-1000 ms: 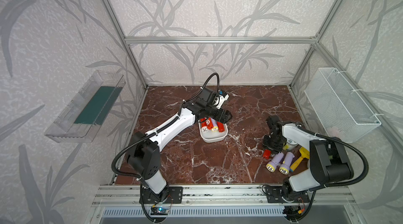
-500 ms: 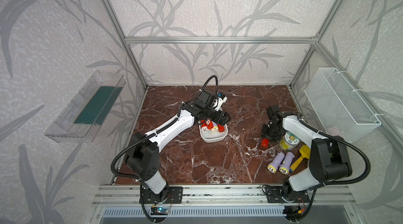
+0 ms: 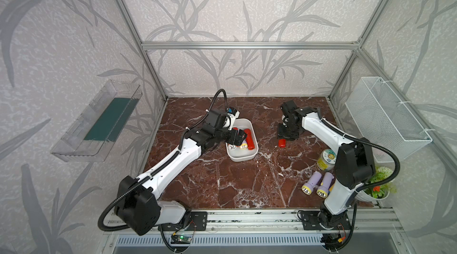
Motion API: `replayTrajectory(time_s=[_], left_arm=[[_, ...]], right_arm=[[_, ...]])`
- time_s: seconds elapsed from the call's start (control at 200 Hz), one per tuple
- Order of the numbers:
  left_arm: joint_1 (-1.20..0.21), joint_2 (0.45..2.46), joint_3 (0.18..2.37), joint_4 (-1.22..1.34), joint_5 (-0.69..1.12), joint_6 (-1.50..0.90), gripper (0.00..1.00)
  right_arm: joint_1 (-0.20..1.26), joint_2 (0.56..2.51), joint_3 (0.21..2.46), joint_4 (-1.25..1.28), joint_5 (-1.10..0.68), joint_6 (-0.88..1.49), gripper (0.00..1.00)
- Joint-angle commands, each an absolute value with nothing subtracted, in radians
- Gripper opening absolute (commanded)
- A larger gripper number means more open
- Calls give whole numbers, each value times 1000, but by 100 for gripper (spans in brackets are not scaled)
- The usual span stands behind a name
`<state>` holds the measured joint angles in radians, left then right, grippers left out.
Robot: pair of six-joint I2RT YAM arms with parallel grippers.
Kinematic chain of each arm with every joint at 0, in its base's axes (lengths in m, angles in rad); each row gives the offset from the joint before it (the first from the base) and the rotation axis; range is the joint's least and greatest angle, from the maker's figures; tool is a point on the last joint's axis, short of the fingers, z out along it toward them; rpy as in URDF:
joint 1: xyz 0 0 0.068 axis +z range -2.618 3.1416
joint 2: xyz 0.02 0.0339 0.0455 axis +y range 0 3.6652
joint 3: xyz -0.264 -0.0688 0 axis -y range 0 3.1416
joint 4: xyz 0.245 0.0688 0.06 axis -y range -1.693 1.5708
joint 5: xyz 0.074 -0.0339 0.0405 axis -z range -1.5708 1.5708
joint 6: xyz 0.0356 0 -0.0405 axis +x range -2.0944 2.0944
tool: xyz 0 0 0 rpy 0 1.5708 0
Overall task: Put the flashlights into the storage boxes
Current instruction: Place the flashlight at the storage box.
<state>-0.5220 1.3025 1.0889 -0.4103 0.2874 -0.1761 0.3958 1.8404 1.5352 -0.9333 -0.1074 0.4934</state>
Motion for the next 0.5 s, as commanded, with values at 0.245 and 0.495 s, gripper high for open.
replayTrajectory(time_s=[0.245, 0.495], left_arm=[[-510, 1095, 972, -468, 136, -223, 90], [-502, 1005, 943, -522, 72, -232, 90]], right_arm=[[577, 2145, 1994, -1071, -149, 359, 37], [638, 2348, 2308, -1201, -151, 297, 37]])
